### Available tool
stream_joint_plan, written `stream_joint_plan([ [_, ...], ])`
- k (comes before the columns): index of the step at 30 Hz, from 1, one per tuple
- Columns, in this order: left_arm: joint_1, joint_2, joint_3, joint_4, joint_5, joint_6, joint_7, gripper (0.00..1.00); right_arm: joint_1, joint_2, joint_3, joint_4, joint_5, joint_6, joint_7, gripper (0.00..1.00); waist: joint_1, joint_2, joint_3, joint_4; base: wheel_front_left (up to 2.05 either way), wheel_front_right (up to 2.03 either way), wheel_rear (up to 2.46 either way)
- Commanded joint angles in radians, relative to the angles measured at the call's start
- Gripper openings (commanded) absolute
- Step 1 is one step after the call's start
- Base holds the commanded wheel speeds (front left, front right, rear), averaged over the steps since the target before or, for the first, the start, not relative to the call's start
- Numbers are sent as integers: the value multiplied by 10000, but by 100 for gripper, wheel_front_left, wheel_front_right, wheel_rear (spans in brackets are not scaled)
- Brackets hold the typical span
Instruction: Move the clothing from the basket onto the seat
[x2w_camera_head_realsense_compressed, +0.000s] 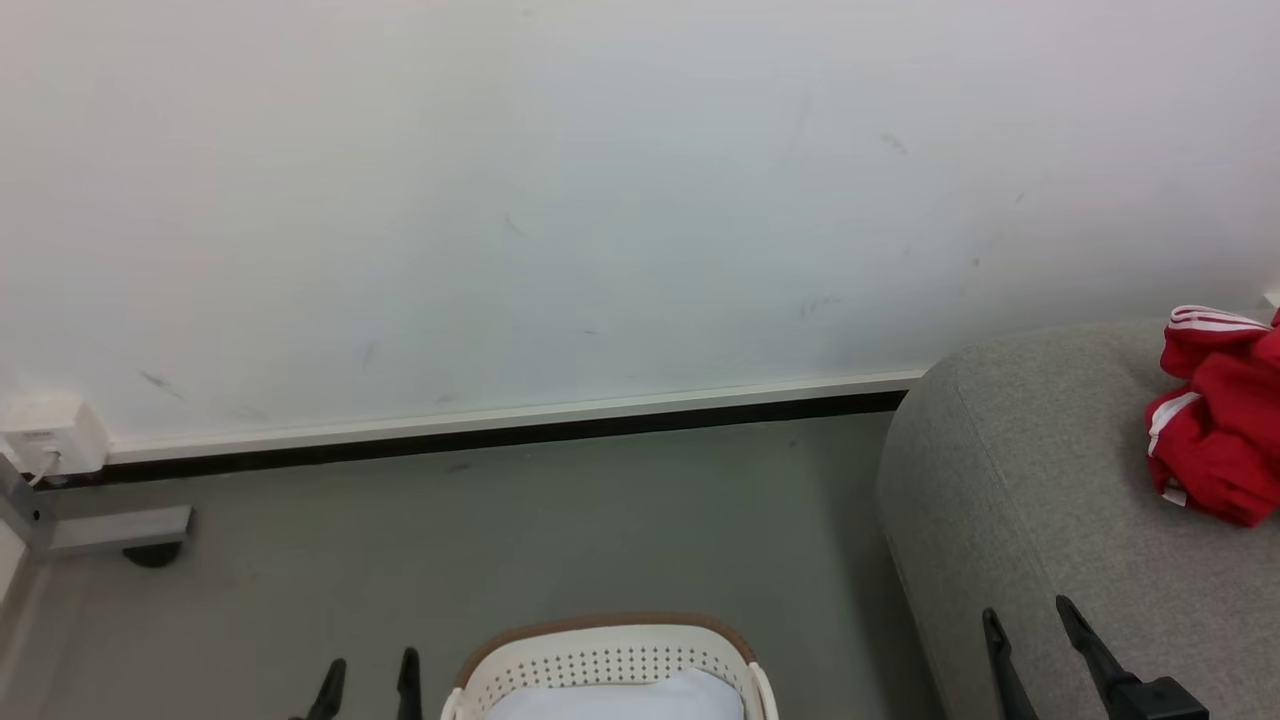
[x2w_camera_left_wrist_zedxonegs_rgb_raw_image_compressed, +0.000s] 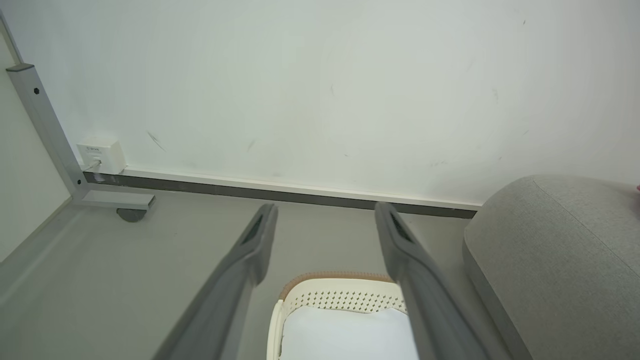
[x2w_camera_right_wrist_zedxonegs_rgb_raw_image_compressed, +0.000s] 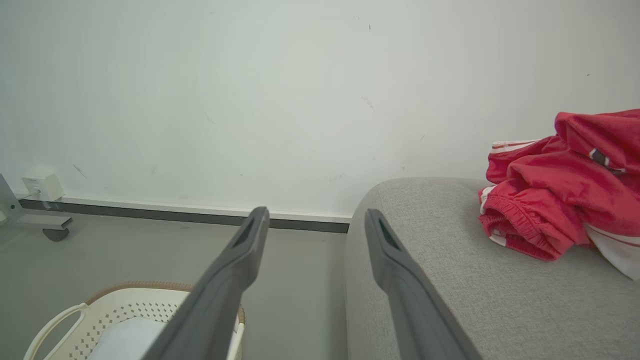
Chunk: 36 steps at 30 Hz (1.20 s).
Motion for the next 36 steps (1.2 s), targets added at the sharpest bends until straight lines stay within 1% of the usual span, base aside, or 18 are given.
stream_joint_plan([
  [1,0,-6,11,-1,17,-5,2,0,0,0,-2,1,6,0,0,0,1,0,-2,6,0,0,0],
  [6,140,-109,-27,428,-11,-5,50,0,157,40,7,394,79,2,35,0,1,0,-4,13,0,0,0],
  [20,-206,-103,341,241,-2568,-265,763,0,-29,29,-307,79,2914,-1,745,0,1,0,89,95,0,0,0],
  [36,-504,-96,659,32,-5038,-519,1415,0,-200,16,-581,-244,5634,-4,1409,0,1,0,196,189,0,0,0],
])
